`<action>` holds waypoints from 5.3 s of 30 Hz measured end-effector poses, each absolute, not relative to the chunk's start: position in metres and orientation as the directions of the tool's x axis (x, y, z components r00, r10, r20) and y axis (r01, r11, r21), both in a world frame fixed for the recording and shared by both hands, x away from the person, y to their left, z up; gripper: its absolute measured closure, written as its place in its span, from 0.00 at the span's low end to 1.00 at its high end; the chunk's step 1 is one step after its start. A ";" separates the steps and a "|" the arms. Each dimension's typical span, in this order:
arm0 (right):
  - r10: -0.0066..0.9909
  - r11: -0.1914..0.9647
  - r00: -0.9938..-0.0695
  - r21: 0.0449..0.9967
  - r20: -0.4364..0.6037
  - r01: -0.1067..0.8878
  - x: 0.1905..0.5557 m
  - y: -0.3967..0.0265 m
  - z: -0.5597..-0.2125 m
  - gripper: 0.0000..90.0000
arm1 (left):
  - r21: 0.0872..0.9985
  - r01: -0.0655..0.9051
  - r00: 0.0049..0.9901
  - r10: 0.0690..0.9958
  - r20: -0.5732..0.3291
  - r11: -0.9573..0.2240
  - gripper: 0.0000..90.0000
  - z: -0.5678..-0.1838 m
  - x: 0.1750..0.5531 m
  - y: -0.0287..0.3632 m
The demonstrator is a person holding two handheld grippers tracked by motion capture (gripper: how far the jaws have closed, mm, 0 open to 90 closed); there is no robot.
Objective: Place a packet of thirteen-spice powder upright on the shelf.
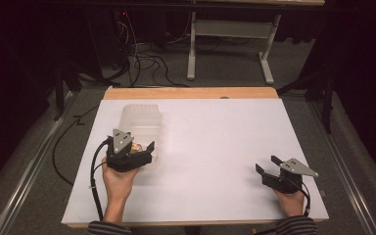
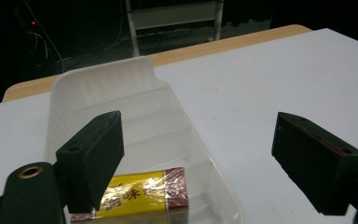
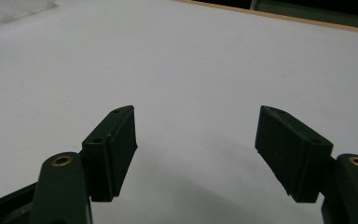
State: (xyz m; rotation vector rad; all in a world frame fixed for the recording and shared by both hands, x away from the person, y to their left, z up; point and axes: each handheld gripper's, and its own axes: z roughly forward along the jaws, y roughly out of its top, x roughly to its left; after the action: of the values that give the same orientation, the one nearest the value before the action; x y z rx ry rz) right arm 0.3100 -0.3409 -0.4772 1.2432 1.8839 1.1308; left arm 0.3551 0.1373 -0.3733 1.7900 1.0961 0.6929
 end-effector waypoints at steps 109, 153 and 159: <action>0.927 0.205 -0.374 0.888 -0.041 0.412 0.310 -0.339 -0.477 0.33 | 0.887 0.366 0.653 0.757 -0.028 -0.283 0.24 -0.417 0.349 0.026; 0.923 0.222 -0.379 0.887 -0.059 0.404 0.310 -0.339 -0.477 0.33 | 0.883 0.384 0.660 0.749 -0.057 -0.270 0.25 -0.461 0.363 0.009; 0.924 0.219 -0.379 0.888 -0.055 0.405 0.310 -0.339 -0.477 0.33 | 0.880 0.384 0.660 0.749 -0.049 -0.280 0.25 -0.469 0.365 0.004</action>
State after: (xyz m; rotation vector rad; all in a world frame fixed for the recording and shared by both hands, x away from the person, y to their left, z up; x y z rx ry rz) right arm 0.3101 -0.3386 -0.4774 1.2244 1.8941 1.1072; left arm 0.3653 0.0045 -0.4687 1.8979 0.8911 0.4690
